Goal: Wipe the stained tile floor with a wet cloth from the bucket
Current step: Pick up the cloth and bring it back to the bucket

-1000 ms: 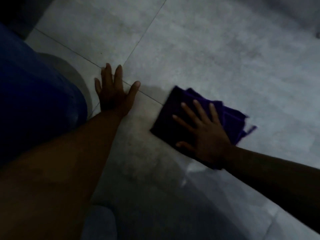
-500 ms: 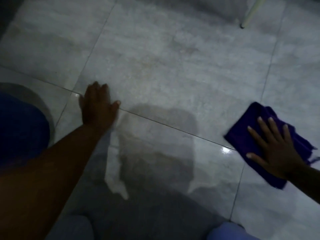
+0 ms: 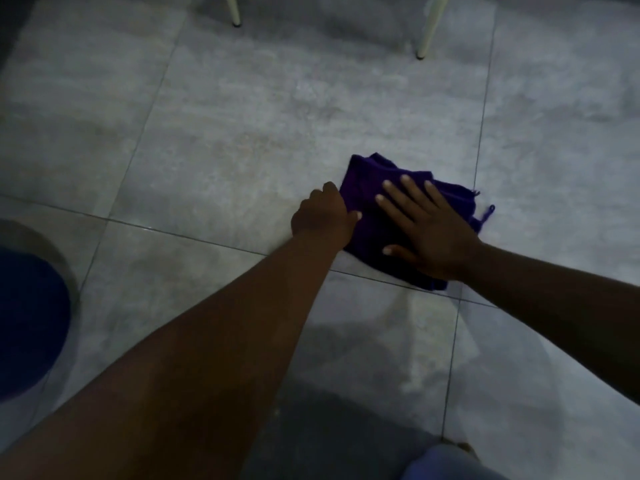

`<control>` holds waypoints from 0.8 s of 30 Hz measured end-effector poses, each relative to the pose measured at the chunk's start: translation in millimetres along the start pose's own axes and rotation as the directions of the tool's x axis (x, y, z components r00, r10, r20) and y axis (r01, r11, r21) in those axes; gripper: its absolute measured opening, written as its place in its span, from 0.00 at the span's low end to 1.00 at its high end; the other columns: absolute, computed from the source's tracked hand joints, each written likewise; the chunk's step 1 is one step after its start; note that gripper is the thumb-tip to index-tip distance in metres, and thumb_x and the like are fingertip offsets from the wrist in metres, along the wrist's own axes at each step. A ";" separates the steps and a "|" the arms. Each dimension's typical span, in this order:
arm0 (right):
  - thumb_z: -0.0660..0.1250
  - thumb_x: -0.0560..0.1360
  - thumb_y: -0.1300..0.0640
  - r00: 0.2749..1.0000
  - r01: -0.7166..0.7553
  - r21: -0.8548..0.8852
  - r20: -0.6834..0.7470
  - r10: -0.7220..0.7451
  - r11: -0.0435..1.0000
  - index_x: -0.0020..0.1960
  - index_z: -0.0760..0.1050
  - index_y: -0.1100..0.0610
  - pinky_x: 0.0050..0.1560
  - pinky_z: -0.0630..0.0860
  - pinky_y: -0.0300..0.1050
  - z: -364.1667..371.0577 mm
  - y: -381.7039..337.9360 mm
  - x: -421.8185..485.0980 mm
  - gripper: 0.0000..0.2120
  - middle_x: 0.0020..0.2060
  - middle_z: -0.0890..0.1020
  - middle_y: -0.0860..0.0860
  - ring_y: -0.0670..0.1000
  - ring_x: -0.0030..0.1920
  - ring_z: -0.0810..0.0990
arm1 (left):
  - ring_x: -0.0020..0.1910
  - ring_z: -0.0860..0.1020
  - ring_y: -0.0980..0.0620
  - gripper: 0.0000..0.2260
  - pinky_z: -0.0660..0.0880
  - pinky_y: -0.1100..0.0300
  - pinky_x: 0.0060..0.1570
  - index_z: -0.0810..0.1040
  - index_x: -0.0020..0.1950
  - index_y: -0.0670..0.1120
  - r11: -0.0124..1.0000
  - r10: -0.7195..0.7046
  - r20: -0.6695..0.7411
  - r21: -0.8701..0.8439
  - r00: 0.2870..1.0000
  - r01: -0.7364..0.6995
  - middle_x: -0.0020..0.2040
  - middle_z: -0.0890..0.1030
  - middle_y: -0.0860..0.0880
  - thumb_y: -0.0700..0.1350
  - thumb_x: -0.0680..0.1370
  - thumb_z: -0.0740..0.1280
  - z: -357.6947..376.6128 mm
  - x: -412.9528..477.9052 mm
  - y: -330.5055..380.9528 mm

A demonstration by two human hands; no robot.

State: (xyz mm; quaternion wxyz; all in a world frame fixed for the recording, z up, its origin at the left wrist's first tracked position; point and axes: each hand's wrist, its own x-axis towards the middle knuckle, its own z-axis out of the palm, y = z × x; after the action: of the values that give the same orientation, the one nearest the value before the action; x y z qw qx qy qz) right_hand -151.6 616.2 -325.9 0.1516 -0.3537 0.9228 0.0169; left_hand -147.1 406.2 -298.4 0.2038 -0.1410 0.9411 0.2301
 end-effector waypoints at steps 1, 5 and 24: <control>0.46 0.78 0.31 0.998 -0.056 0.009 -0.025 0.056 0.998 0.81 0.51 0.56 0.77 0.54 0.66 3.5 5.9 -14.8 0.40 0.80 0.55 0.58 0.62 0.80 0.50 | 0.62 0.77 0.38 0.27 0.75 0.47 0.56 0.67 0.67 0.42 0.999 -0.037 0.039 0.014 0.999 0.037 0.64 0.76 0.39 0.57 0.76 0.68 1.0 2.3 5.1; 0.49 0.79 0.35 0.991 -0.124 -0.002 -0.044 0.124 0.992 0.78 0.61 0.57 0.75 0.60 0.65 19.2 14.4 -67.3 0.36 0.77 0.63 0.60 0.63 0.78 0.59 | 0.55 0.80 0.41 0.20 0.75 0.54 0.51 0.77 0.58 0.41 0.980 -0.076 0.122 -0.175 0.990 0.097 0.58 0.81 0.41 0.56 0.77 0.67 6.4 4.0 15.7; 0.55 0.73 0.26 0.913 -0.382 0.879 0.407 0.031 -0.286 0.78 0.62 0.51 0.62 0.78 0.61 -136.5 -128.8 63.5 0.42 0.66 0.79 0.57 0.61 0.63 0.80 | 0.58 0.80 0.45 0.41 0.83 0.48 0.52 0.55 0.78 0.62 0.754 0.092 -0.097 -0.643 0.991 -0.133 0.73 0.69 0.45 0.32 0.74 0.68 -277.6 -91.4 2.6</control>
State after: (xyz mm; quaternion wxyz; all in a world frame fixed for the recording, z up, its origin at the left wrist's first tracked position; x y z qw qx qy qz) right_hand -148.1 459.7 -204.5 0.4662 0.0756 0.6001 -0.6456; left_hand -156.4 288.0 -31.2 0.1003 -0.1527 0.8160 0.5484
